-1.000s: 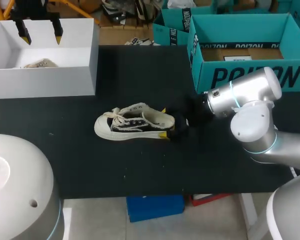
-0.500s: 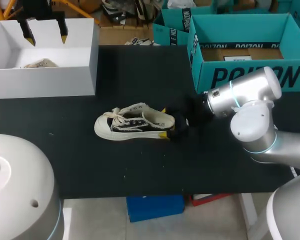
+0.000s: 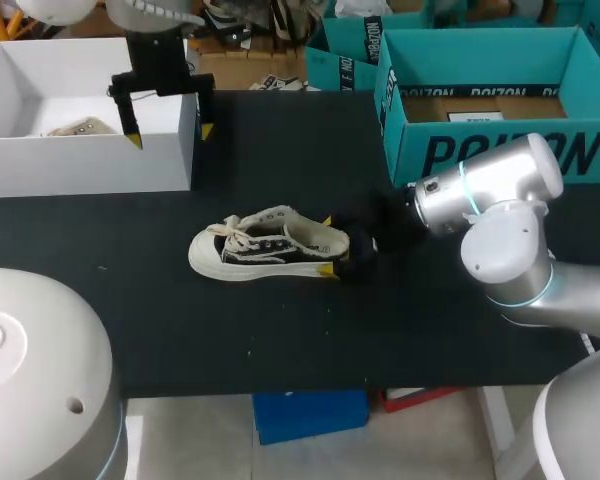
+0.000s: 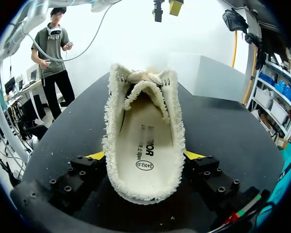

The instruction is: Take the shoe out of the shoebox, open the shoe tongue, remove and reinsert the insole, then place the shoe into the shoebox

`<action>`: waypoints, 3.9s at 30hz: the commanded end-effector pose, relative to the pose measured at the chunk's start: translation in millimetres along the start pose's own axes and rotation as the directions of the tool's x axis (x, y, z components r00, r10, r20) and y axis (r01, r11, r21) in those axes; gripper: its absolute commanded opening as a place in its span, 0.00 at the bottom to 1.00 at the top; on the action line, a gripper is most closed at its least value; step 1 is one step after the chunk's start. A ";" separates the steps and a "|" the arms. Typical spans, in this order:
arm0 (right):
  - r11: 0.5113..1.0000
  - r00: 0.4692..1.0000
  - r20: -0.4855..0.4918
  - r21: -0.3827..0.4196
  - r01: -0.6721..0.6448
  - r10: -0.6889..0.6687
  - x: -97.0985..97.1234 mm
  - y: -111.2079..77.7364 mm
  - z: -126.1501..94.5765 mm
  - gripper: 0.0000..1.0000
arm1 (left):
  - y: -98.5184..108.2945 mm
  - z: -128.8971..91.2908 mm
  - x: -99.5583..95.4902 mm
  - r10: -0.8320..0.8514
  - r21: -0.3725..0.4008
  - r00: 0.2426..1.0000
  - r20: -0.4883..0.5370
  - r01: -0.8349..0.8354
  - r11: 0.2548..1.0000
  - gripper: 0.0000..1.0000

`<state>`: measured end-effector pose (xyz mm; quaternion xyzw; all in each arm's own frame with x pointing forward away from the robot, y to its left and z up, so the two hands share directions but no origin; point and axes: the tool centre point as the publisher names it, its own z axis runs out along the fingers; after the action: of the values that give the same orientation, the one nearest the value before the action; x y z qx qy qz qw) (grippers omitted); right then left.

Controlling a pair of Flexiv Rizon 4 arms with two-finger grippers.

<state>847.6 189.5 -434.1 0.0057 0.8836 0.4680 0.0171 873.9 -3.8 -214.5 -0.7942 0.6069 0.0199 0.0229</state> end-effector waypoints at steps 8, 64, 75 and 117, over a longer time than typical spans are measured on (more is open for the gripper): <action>1.000 1.000 0.001 0.000 -0.001 0.001 -1.2 -1.8 3.5 0.00 | 58.2 35.7 29.6 0.114 0.081 0.993 0.007 -0.114 0.990 1.00; 1.000 1.000 0.001 0.000 -0.001 0.001 -1.2 -1.8 3.5 0.00 | 68.3 153.1 131.3 0.326 0.023 0.889 0.323 -0.352 0.936 0.00; 1.000 1.000 0.001 0.000 -0.001 0.001 -1.2 -1.8 3.5 0.00 | 61.2 138.6 127.3 0.313 0.034 0.901 0.301 -0.338 0.941 0.00; 1.000 1.000 0.001 0.000 -0.001 0.001 -1.2 -1.8 3.5 0.00 | 35.1 101.1 35.5 0.223 0.099 0.972 0.071 -0.230 0.968 0.00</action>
<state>848.4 191.8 -433.9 0.0051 0.8832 0.4687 0.0172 852.3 -52.2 -317.1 -0.7137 0.6905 0.0466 0.1080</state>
